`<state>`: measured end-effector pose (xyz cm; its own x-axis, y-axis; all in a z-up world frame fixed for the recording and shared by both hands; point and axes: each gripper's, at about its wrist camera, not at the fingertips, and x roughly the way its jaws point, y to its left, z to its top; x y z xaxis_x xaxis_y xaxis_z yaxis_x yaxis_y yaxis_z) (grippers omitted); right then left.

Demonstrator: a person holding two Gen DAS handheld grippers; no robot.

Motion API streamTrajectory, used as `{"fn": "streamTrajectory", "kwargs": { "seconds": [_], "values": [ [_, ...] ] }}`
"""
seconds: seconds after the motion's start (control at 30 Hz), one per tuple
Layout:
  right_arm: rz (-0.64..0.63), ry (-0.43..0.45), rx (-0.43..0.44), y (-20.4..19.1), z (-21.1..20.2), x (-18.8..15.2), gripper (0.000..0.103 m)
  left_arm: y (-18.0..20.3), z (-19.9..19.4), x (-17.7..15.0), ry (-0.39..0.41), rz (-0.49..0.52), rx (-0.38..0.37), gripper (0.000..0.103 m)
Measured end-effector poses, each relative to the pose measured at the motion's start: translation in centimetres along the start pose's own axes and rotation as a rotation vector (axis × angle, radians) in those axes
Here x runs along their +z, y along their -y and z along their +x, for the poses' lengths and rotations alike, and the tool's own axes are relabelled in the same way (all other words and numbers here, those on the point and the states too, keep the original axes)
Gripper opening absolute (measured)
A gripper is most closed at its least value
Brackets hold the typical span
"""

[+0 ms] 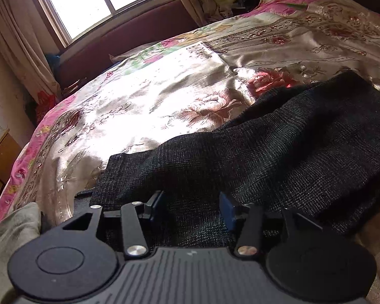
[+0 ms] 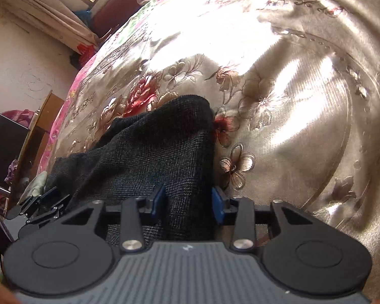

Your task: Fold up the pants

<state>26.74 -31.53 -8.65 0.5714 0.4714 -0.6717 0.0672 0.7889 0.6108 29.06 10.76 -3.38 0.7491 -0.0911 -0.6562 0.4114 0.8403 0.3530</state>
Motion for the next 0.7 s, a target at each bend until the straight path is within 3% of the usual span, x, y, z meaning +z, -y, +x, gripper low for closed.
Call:
{"fn": "streamTrajectory", "kwargs": {
  "seconds": [0.1,0.17,0.2,0.27,0.33,0.4,0.7],
  "values": [
    [0.04,-0.007,0.07,0.1,1.1,0.2,0.04,0.4,0.3,-0.3,0.022,0.002,0.017,0.062],
    [0.025,-0.008,0.1,-0.4,2.0,0.1,0.026,0.5,0.3,-0.1,0.027,0.001,0.026,0.061],
    [0.022,-0.007,0.102,-0.5,2.3,0.0,0.024,0.7,0.2,0.0,0.029,0.005,0.031,0.06],
    [0.055,-0.006,0.097,-0.3,2.5,-0.1,0.019,1.3,0.2,0.0,0.026,0.022,0.046,0.056],
    [0.108,0.005,0.122,0.1,1.7,0.1,0.016,2.3,-0.2,0.1,0.028,0.054,0.058,0.044],
    [0.144,0.035,0.158,0.5,0.4,0.3,0.014,4.0,-0.7,0.1,0.041,0.115,0.078,0.044],
    [0.062,0.141,0.022,4.6,-8.3,-2.9,0.012,12.7,-5.1,0.2,0.123,0.177,-0.087,0.043]
  ]
}}
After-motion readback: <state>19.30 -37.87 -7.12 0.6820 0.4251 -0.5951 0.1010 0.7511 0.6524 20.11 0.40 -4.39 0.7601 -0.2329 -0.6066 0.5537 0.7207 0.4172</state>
